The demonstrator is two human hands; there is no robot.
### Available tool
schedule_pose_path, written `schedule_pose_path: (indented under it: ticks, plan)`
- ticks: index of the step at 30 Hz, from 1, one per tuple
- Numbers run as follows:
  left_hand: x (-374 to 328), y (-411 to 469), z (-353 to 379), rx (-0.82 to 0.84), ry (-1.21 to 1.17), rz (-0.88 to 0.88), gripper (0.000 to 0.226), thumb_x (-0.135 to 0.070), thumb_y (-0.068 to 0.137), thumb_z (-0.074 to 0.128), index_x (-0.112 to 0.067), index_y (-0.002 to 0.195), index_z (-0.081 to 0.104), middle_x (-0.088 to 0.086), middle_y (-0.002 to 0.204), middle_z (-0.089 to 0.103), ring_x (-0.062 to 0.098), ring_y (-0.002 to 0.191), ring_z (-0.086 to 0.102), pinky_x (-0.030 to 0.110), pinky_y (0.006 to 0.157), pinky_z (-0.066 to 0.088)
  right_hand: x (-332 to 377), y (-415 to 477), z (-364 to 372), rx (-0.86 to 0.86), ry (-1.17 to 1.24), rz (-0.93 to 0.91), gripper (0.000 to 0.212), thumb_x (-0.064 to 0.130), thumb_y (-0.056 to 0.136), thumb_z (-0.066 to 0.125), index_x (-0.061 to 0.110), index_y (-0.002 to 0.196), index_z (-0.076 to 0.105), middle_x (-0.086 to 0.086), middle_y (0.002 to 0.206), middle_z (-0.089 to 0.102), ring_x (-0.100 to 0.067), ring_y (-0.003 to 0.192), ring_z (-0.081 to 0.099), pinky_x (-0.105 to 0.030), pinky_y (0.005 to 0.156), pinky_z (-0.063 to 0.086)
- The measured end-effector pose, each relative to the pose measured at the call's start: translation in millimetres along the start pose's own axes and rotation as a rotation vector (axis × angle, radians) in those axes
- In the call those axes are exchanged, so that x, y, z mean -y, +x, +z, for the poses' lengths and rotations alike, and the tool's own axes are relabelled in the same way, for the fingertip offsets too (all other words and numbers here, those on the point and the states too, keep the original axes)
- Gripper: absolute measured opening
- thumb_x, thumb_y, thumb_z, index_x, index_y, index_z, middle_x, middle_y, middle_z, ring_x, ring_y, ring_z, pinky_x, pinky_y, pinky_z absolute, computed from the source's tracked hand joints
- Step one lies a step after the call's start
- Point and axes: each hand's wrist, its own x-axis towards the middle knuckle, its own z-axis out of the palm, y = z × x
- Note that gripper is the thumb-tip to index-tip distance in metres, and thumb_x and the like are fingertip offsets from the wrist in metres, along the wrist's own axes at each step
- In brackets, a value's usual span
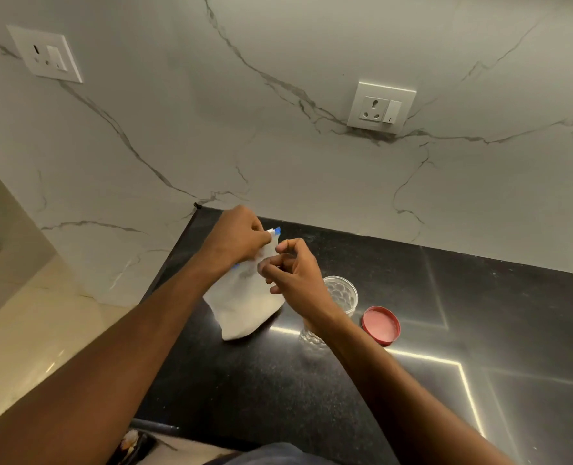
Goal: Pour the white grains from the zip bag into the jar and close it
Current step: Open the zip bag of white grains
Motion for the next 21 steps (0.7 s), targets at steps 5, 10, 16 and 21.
schedule_pose_path:
  ticks: [5, 10, 16, 21]
  plan:
    - [-26, 12, -28, -0.131, -0.215, 0.177, 0.022, -0.025, 0.096, 0.074, -0.009, 0.083, 0.081, 0.004, 0.078, 0.080, 0.019, 0.065, 0.078, 0.035, 0.069, 0.067, 10, 12, -40, -0.185, 0.039, -0.075, 0.020, 0.017, 0.099, 0.068, 0.022, 0.114, 0.058, -0.004, 0.105, 0.072, -0.018, 0.091, 0.072, -0.026, 0.070, 0.060]
    - [-79, 29, -40, -0.176, -0.313, 0.355, 0.024, -0.028, 0.096, 0.076, -0.005, 0.090, 0.081, 0.003, 0.082, 0.080, 0.020, 0.069, 0.079, 0.036, 0.068, 0.068, 13, 37, -92, -0.447, -0.004, -0.006, 0.013, 0.025, 0.104, 0.060, 0.021, 0.116, 0.063, -0.002, 0.114, 0.069, -0.019, 0.105, 0.067, -0.031, 0.078, 0.059]
    - [-125, 44, -21, -0.155, -0.411, 0.473, 0.024, -0.027, 0.095, 0.077, -0.004, 0.095, 0.081, 0.004, 0.087, 0.078, 0.005, 0.070, 0.075, 0.019, 0.063, 0.063, 6, 40, -145, -0.502, 0.330, 0.213, 0.038, 0.043, 0.106, 0.055, 0.008, 0.114, 0.068, -0.010, 0.118, 0.071, -0.026, 0.111, 0.068, -0.047, 0.086, 0.060]
    - [-142, 39, 12, -0.036, -0.625, 0.421, 0.022, -0.025, 0.096, 0.077, -0.003, 0.095, 0.081, 0.002, 0.089, 0.080, 0.005, 0.078, 0.077, 0.017, 0.062, 0.061, -12, 15, -180, -0.642, 0.450, 0.249, 0.022, 0.034, 0.101, 0.067, 0.013, 0.105, 0.071, -0.005, 0.109, 0.075, -0.025, 0.107, 0.070, -0.043, 0.077, 0.058]
